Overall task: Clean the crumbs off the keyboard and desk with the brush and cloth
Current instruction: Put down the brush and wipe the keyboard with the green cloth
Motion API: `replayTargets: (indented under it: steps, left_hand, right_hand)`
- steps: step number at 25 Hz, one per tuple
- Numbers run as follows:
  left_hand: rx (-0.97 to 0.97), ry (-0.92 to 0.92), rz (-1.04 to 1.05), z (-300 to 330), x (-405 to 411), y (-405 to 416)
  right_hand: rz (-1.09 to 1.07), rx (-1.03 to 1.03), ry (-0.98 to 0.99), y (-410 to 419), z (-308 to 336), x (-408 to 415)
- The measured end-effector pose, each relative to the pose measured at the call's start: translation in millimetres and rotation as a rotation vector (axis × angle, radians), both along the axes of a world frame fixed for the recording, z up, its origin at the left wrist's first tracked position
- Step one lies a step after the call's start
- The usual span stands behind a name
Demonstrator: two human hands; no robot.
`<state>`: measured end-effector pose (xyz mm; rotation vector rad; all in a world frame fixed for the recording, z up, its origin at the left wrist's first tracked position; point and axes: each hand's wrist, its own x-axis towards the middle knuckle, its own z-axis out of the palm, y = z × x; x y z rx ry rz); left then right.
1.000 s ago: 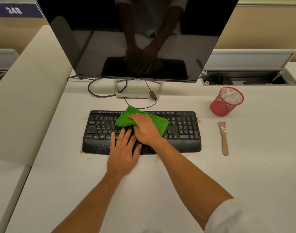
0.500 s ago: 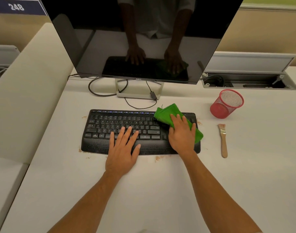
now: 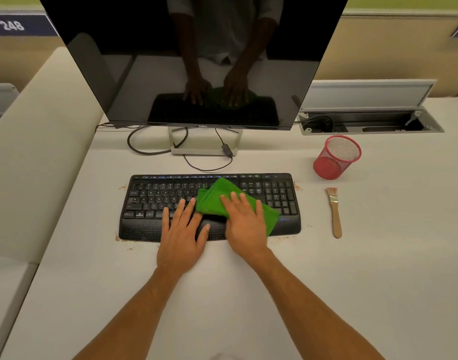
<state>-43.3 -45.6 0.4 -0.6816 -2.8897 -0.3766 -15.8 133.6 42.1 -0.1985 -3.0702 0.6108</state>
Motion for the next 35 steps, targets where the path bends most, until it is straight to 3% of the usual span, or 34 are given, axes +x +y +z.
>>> replayTargets:
  steps: [4,9,15,18,23,27,30,35]
  left_hand:
    - [-0.002,-0.018,0.017,1,0,1]
    - [-0.007,-0.035,0.021,3,0,2]
    - [-0.002,-0.027,-0.009,3,0,0]
    - [0.127,-0.044,-0.013,5,2,1]
    - [0.736,-0.152,0.107,29,6,6]
    - [1.029,-0.37,0.155,68,10,42]
    - [1.01,-0.354,0.187,81,1,55]
    - [0.79,-0.409,0.124,77,-3,64]
  right_hand:
    - [-0.245,0.006,-0.029,44,5,8]
    - [-0.34,-0.041,-0.021,42,1,5]
    - [-0.125,-0.159,-0.003,-19,10,9]
    - [-0.02,-0.261,-0.038,-46,13,0]
    - [-0.01,-0.539,-0.142,-54,29,-13]
    - [-0.137,-1.197,-0.116,-47,49,-10]
    - [-0.202,-1.506,-0.122,-35,63,-8]
    - [-0.259,-1.662,-0.296,-4,49,-6]
